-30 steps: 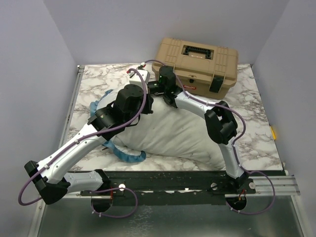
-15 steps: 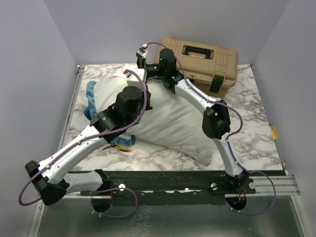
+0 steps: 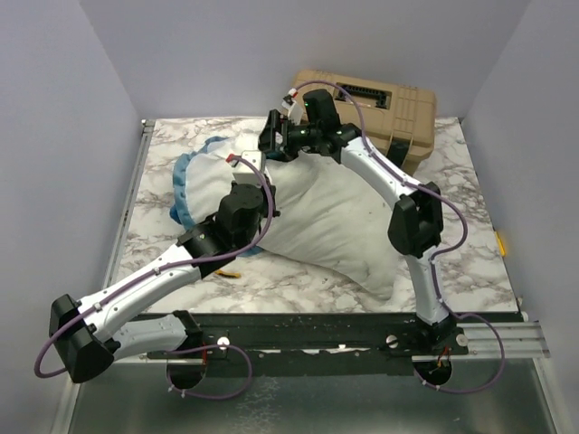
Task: Put the pillow into the pillowcase
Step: Stuff the pillow into the pillowcase.
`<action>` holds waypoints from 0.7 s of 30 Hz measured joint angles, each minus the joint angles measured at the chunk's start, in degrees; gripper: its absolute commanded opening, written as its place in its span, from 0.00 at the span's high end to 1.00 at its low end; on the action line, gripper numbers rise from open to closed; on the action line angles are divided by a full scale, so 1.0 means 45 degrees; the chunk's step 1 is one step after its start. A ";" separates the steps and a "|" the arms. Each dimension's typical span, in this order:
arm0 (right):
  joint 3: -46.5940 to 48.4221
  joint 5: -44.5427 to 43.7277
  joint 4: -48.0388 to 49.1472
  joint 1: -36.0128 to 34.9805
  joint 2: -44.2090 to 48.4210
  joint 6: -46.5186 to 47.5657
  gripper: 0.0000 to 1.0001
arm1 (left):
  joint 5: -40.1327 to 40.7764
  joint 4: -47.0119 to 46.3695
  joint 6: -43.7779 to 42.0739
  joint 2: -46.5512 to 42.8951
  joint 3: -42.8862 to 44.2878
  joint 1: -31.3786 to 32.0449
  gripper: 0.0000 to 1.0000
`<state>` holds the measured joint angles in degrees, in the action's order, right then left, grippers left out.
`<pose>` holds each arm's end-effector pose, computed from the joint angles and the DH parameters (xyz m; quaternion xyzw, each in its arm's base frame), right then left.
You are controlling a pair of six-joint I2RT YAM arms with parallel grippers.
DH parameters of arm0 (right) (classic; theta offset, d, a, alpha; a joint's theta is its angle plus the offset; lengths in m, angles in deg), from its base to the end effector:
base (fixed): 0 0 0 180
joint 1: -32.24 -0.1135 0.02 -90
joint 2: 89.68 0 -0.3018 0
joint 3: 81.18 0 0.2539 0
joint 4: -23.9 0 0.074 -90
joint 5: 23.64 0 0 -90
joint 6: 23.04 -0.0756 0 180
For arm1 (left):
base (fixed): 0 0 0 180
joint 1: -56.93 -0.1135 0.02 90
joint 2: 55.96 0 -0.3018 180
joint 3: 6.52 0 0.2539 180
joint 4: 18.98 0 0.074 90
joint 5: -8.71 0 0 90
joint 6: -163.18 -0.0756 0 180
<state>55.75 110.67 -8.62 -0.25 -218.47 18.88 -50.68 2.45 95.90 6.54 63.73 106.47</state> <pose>0.4584 0.3545 0.3318 -0.0969 0.7989 0.5663 0.1779 0.2028 -0.1784 0.3825 0.0172 0.7755 -0.1838 0.6037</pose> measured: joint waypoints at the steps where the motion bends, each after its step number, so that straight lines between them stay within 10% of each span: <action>1: -0.0408 -0.0476 -0.0529 0.0058 0.0330 0.0602 0.05 | 0.0160 0.0015 0.0131 -0.0117 -0.0277 0.0102 1.00; 12: -0.2701 -0.5017 -0.4148 0.1025 0.5736 0.5537 0.00 | 0.0962 -0.0291 0.1574 -0.0131 -0.0894 -0.0083 1.00; 21: -0.6674 -0.4231 -0.4119 0.0991 0.7213 0.7004 0.04 | -0.0389 -0.0321 0.1909 0.1574 0.0486 -0.0777 1.00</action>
<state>25.72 91.64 -27.16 4.21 -186.02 50.40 -52.43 1.01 104.49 13.63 65.91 102.97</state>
